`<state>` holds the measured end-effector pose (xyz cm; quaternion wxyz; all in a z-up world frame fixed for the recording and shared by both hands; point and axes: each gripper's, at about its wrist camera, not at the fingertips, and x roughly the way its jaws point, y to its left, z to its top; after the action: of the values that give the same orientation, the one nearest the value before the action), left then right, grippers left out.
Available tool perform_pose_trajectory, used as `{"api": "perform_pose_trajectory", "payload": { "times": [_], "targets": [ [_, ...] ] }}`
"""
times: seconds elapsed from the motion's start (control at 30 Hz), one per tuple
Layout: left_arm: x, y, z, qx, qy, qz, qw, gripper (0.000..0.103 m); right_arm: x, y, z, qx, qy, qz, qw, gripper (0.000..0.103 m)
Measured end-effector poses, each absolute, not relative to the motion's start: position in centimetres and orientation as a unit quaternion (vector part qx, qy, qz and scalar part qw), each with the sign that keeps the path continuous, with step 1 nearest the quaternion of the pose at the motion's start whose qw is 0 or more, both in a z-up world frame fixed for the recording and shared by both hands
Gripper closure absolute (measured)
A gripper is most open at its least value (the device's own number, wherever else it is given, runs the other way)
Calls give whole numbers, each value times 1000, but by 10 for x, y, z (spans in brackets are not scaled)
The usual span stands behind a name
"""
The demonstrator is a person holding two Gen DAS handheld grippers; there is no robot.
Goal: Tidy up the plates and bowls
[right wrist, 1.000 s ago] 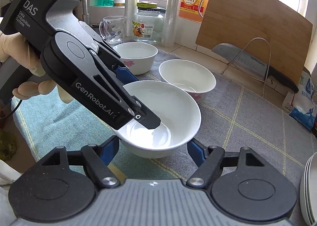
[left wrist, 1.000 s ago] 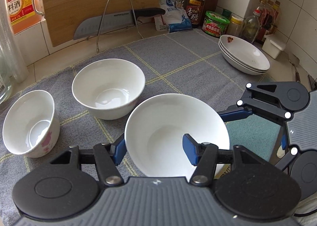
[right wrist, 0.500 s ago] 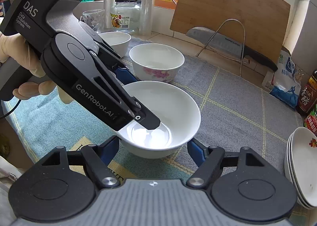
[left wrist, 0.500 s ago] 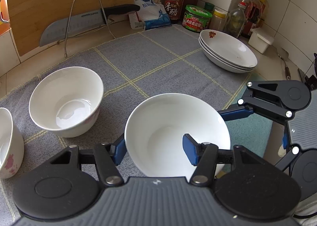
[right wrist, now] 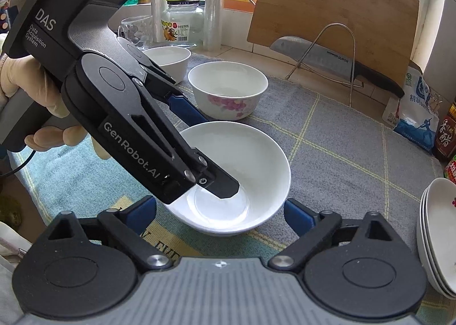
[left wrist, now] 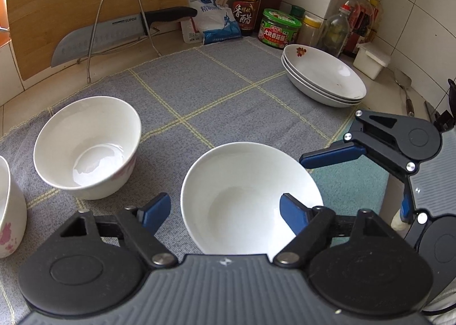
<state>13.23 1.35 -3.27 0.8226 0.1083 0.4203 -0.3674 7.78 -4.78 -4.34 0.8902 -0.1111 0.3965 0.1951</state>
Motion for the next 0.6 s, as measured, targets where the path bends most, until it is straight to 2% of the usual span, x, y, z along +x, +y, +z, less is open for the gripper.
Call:
{"api": "perform_pose_trajectory", "payload": {
  "times": [0.2, 0.27, 0.6],
  "targets": [
    [133, 20, -26, 105, 410, -357, 833, 15, 78, -44, -40, -125, 390, 198, 891, 0],
    [132, 23, -24, 105, 407, -350, 837, 12, 77, -44, -39, -127, 389, 197, 891, 0],
    [128, 47, -15, 92, 388, -304, 865, 11, 86, -48, -27, -134, 378, 194, 895, 0]
  ]
}}
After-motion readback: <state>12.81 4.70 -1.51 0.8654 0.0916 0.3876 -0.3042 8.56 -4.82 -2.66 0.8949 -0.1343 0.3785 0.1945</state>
